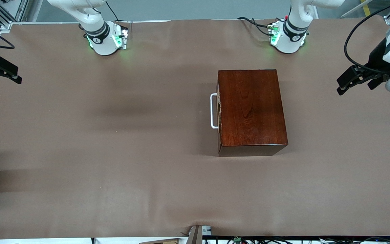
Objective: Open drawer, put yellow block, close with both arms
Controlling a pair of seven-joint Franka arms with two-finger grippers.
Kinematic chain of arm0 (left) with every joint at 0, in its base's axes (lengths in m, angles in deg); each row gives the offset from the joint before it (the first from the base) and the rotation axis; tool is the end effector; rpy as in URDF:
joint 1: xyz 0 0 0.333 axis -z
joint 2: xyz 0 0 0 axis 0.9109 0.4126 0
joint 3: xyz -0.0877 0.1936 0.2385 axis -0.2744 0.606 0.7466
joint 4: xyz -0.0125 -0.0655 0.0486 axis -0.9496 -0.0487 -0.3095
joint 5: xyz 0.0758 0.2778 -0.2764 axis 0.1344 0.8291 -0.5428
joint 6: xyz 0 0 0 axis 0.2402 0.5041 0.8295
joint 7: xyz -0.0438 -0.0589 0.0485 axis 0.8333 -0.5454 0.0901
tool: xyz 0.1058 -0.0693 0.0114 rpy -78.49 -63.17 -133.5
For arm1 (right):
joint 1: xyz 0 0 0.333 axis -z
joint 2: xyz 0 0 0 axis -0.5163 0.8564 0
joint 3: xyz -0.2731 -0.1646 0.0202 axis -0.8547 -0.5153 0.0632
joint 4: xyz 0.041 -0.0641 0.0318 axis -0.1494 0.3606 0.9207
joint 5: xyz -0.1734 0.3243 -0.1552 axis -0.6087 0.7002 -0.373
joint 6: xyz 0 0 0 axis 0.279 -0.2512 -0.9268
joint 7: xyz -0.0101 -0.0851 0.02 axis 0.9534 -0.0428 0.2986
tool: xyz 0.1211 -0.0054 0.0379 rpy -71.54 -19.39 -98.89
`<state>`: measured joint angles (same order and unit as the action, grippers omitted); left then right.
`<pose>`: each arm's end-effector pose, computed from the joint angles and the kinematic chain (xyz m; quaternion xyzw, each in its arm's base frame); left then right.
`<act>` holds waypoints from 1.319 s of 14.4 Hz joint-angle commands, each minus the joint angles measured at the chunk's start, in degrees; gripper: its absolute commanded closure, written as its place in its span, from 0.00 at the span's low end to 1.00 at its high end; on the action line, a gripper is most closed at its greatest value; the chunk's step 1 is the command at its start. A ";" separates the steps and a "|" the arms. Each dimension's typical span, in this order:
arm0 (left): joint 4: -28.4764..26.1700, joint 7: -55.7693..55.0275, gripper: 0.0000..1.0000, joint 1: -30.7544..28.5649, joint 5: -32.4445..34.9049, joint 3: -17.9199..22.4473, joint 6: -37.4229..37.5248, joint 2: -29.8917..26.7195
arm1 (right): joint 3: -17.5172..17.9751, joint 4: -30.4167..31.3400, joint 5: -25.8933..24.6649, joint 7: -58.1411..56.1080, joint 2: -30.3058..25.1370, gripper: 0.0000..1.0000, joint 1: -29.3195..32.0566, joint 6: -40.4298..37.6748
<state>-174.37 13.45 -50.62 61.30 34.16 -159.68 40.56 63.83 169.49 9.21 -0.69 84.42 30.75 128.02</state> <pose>0.5562 -0.0792 0.6417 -0.9961 -0.0699 -0.0535 0.0041 0.5386 -0.0313 0.6404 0.9993 0.0355 -0.0102 0.0025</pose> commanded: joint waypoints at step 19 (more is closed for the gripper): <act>-0.86 11.66 0.00 -14.23 0.01 -12.93 7.39 -1.76 | 0.92 -1.26 -0.09 0.67 0.64 0.00 0.86 -1.51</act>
<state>-175.48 23.59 -63.85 61.30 22.22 -154.63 39.65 64.04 169.49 9.21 -0.69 84.44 30.75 127.46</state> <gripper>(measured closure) 0.000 0.000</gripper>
